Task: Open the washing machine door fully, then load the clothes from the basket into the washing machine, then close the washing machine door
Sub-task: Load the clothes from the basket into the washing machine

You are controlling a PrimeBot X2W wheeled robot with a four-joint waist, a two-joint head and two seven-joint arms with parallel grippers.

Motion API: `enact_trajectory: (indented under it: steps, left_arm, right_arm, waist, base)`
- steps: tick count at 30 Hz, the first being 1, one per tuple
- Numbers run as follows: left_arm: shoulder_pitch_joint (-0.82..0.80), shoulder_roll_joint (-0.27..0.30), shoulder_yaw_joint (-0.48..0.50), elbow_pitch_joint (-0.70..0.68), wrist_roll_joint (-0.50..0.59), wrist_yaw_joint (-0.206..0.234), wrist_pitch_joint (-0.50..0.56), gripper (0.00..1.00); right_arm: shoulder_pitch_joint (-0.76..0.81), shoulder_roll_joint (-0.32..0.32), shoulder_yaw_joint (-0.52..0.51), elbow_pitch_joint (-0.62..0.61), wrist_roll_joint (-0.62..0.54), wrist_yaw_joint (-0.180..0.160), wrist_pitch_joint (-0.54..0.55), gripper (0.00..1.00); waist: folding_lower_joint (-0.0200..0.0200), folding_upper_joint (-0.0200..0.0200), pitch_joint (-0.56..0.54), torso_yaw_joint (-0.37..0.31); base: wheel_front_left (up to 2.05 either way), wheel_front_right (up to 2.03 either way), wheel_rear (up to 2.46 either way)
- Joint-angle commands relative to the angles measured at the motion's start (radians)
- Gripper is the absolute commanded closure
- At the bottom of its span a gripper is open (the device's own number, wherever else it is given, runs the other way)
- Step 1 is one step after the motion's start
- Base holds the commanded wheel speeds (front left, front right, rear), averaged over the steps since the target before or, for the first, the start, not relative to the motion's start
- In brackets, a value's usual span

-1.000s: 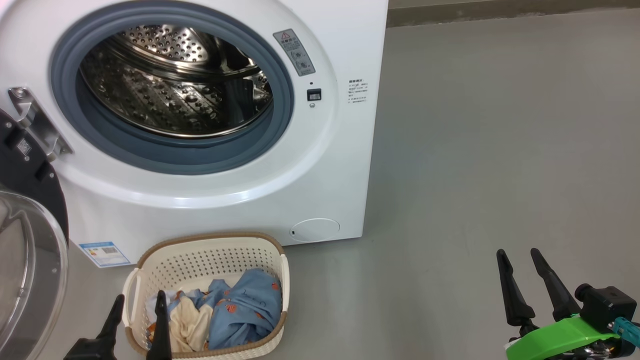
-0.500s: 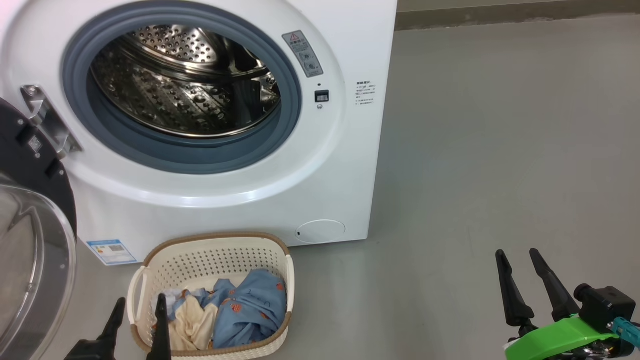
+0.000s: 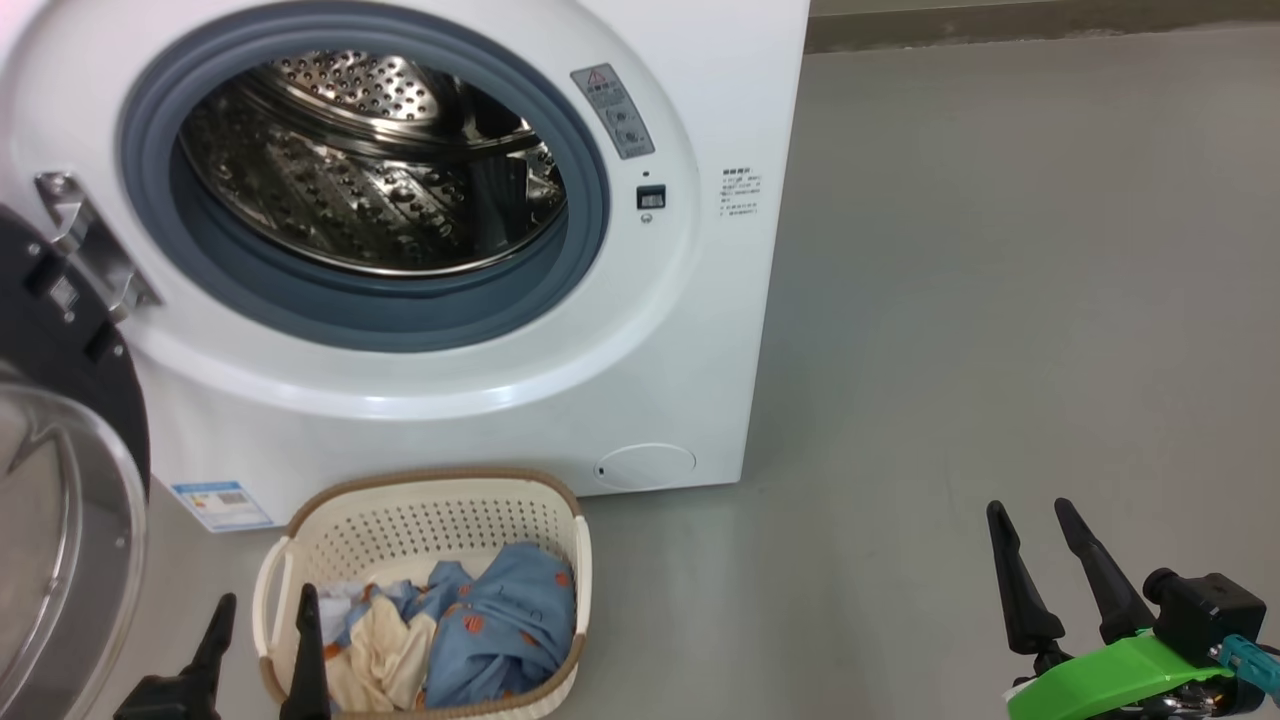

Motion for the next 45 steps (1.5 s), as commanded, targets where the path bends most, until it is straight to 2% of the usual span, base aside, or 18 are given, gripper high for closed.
enact_trajectory:
  steps: [1,13,26,45]
  left_arm:
    - [-0.05,0.011,0.039,-0.018,0.002,0.004,-0.011,0.0]
    - [-0.052,0.005,0.057,-0.041,0.029,0.02,-0.011,0.0]
    - [-0.043,-0.004,0.038,-0.046,0.021,-0.011,-0.011,0.0]
    - [-0.031,-0.008,0.039,-0.068,0.037,-0.012,-0.011,0.0]
  right_arm:
    - [-0.03,-0.013,0.025,-0.02,-0.001,0.002,-0.012,0.0]
    - [-0.037,-0.018,0.03,-0.019,0.008,0.002,-0.012,0.0]
    - [-0.043,-0.019,0.032,-0.016,0.005,0.002,-0.012,0.0]
    - [-0.04,-0.019,0.037,-0.006,-0.003,0.002,-0.011,0.0]
  waist:
    - [0.0,0.0,0.002,0.0]
    - [0.0,0.0,0.018,-0.004]
    - [0.0,0.0,0.026,-0.007]
    - [0.0,0.0,0.019,-0.006]
  base:
    - [1.39,-1.39,0.0]
    - [1.06,-1.06,0.0]
    - [0.02,-0.02,0.0]
    - [0.0,0.0,0.0]
